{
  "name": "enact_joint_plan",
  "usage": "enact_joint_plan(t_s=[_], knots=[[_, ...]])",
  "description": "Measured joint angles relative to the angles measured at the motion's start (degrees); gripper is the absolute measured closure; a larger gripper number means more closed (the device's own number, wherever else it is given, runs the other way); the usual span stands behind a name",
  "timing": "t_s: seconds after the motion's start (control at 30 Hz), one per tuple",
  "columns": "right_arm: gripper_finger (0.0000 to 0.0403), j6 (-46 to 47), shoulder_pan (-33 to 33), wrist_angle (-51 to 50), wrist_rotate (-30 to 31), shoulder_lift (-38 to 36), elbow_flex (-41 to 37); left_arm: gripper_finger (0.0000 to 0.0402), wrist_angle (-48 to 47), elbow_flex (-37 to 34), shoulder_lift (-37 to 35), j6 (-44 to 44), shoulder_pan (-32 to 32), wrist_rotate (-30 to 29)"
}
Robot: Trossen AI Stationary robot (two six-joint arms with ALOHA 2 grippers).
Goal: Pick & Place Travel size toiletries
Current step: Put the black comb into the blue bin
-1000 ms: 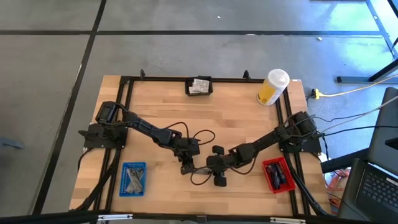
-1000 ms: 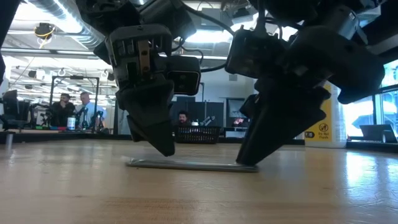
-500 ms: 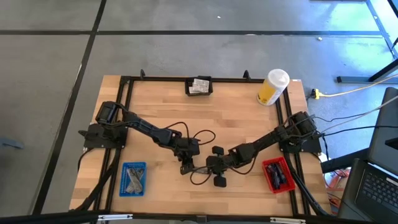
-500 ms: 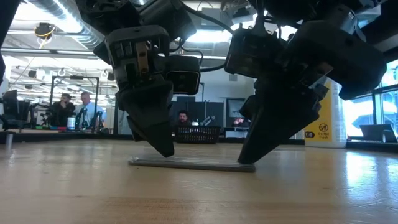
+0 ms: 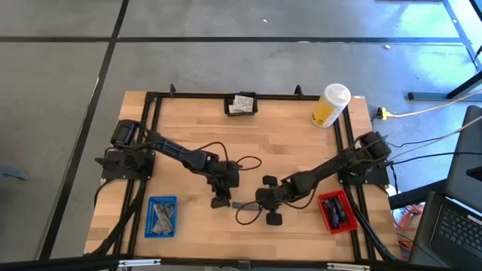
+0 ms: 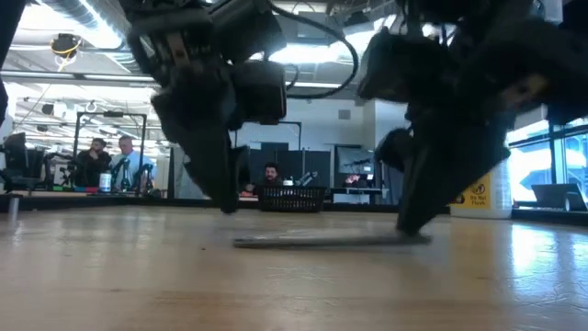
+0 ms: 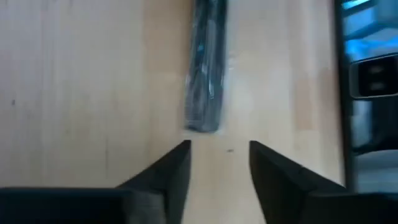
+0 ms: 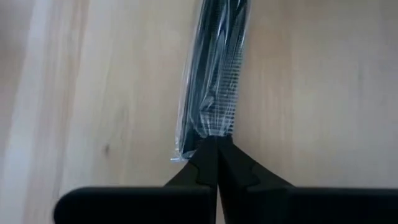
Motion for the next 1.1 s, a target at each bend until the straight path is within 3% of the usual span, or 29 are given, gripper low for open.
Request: enact_joint_plan(t_s=[0.1, 0.23, 0.43, 0.9, 1.1], knots=[[0.0402, 0.0, 0.0, -1.8, 0.1, -2.3, 0.0, 0.0217, -0.7, 0.0, -2.0, 0.1, 0.6, 3.4], [0.0402, 0.0, 0.0, -2.8, 0.2, -5.7, 0.1, 0.0195, 0.1, 0.1, -3.7, 0.1, 0.8, 3.4], [0.0402, -0.4, 0.5, -4.9, 1.9, -9.6, 0.3, 0.0195, 0.5, 0.1, -4.0, 0.1, 1.2, 4.4], [0.0401, -0.1, 0.5, -5.3, 1.3, -9.6, 0.3, 0.0196, 5.7, 0.1, -4.0, 0.2, 3.9, 3.4], [0.0339, 1.5, 0.4, -5.7, 1.3, -8.6, 0.3, 0.0196, 5.8, 0.1, -4.0, 0.1, 2.6, 3.1]])
